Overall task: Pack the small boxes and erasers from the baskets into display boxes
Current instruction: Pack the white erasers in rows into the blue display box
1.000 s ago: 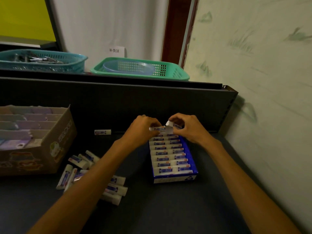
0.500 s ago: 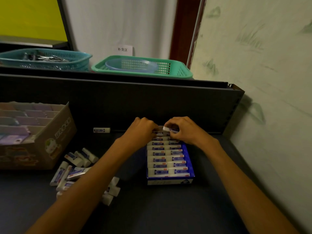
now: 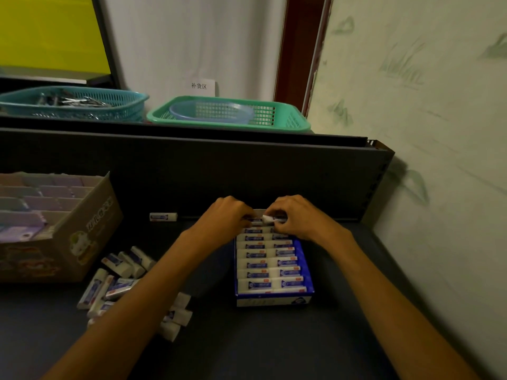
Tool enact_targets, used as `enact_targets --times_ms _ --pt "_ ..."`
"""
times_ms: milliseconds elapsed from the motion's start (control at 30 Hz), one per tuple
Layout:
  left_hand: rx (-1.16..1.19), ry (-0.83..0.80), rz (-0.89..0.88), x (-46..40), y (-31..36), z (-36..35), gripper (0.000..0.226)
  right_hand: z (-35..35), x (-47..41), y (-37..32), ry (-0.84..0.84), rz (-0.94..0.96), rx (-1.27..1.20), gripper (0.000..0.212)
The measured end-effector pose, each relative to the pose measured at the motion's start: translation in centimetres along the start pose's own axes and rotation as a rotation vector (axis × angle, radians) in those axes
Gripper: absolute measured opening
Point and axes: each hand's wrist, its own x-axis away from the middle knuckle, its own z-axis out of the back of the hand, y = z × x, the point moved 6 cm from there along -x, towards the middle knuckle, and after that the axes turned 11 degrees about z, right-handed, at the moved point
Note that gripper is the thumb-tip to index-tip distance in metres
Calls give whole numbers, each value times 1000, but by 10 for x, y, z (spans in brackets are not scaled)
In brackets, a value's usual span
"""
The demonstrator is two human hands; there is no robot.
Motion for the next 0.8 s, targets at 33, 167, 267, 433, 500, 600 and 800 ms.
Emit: enact_targets --times_ms 33,167,267,433,500,600,800 --pt "3 1 -2 0 0 0 25 -1 0 0 -6 0 9 32" --pt "17 -13 -2 2 0 0 26 0 3 3 -10 -8 21 32" --pt "26 -12 12 1 -1 0 28 1 6 5 0 -12 22 30" --pt "37 -20 20 0 -2 -1 26 2 8 6 0 -28 -10 28" --pt "42 -19 25 0 -2 -1 26 1 8 7 0 -34 -35 28" --pt "41 -23 29 -1 -1 -1 26 1 9 9 1 -43 -66 27" --pt "32 -34 33 -1 0 -1 26 0 9 8 -12 -45 -73 26"
